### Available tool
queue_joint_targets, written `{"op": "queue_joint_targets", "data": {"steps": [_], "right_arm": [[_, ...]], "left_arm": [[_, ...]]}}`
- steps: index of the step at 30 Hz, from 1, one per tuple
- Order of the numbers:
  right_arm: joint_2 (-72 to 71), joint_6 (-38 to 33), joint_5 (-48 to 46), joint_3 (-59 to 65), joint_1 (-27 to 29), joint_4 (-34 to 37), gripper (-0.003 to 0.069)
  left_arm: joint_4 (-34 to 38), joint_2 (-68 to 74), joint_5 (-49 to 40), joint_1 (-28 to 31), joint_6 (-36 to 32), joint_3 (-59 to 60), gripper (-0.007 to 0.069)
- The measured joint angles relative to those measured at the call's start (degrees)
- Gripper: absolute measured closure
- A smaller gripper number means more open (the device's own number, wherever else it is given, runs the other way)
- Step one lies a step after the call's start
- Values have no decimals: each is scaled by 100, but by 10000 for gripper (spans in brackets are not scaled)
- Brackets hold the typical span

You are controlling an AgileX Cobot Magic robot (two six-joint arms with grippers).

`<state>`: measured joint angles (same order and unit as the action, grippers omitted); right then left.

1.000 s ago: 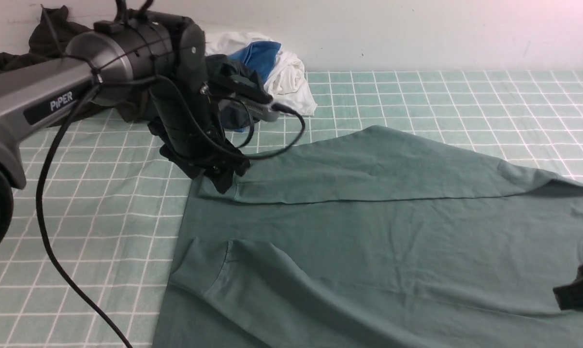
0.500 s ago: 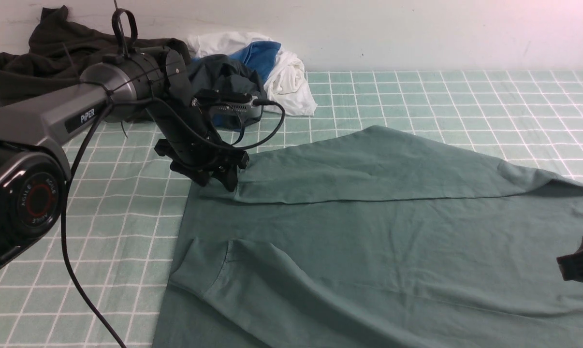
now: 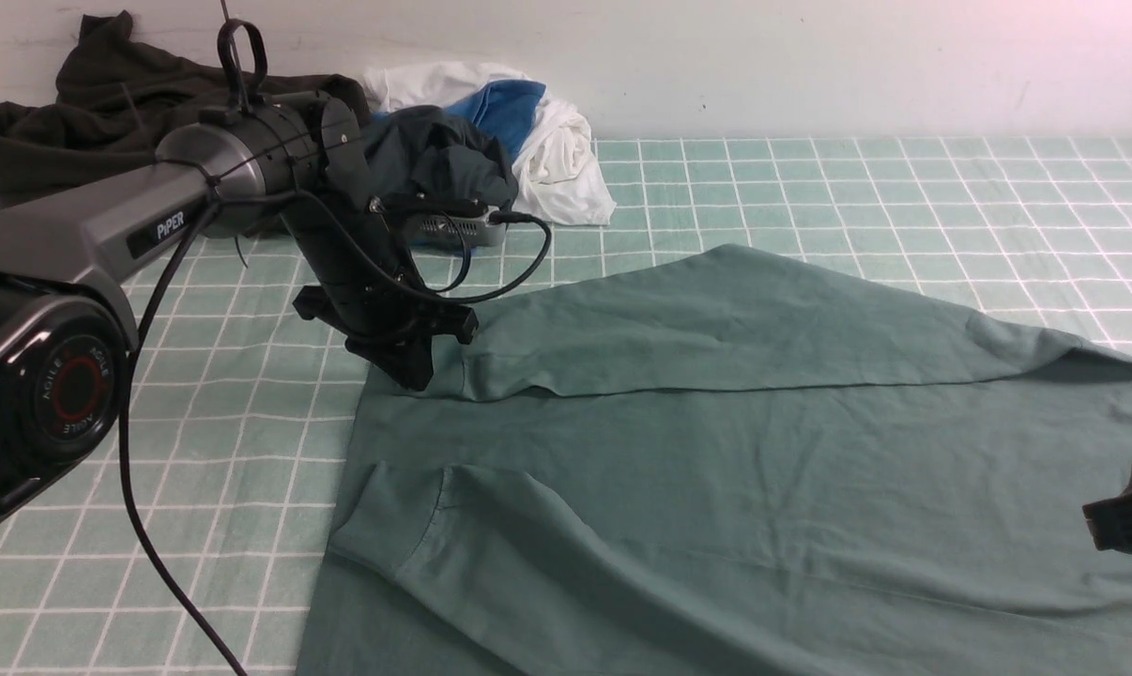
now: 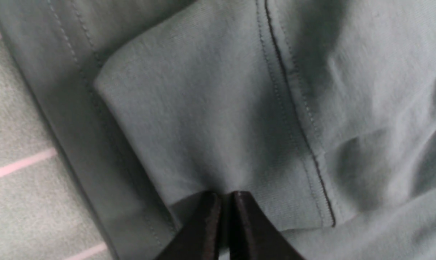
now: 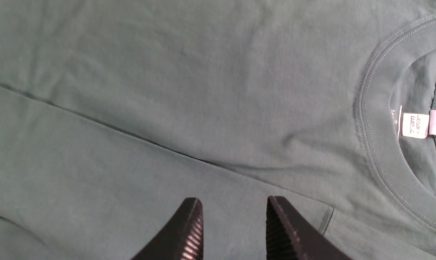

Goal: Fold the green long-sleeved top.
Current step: Use the left arm to clamp the cuff farthest from it

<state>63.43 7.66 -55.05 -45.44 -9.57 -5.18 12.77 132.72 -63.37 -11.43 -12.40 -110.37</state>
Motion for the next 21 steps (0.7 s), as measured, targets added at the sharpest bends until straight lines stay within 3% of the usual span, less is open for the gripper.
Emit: {"op": "queue_joint_targets", "data": {"steps": [14,19,21], "right_arm": [[0,-13,1,0,0,17,417],[0,-13,13,0,0,19,417],[0,-13,25,0,0,19,417]], "left_arm": [[-317,-494,-45,-174,48,5,621],[-432,-494,-69,-168,160,5,540],[-437,-465,-42,-168,253,5,445]]}}
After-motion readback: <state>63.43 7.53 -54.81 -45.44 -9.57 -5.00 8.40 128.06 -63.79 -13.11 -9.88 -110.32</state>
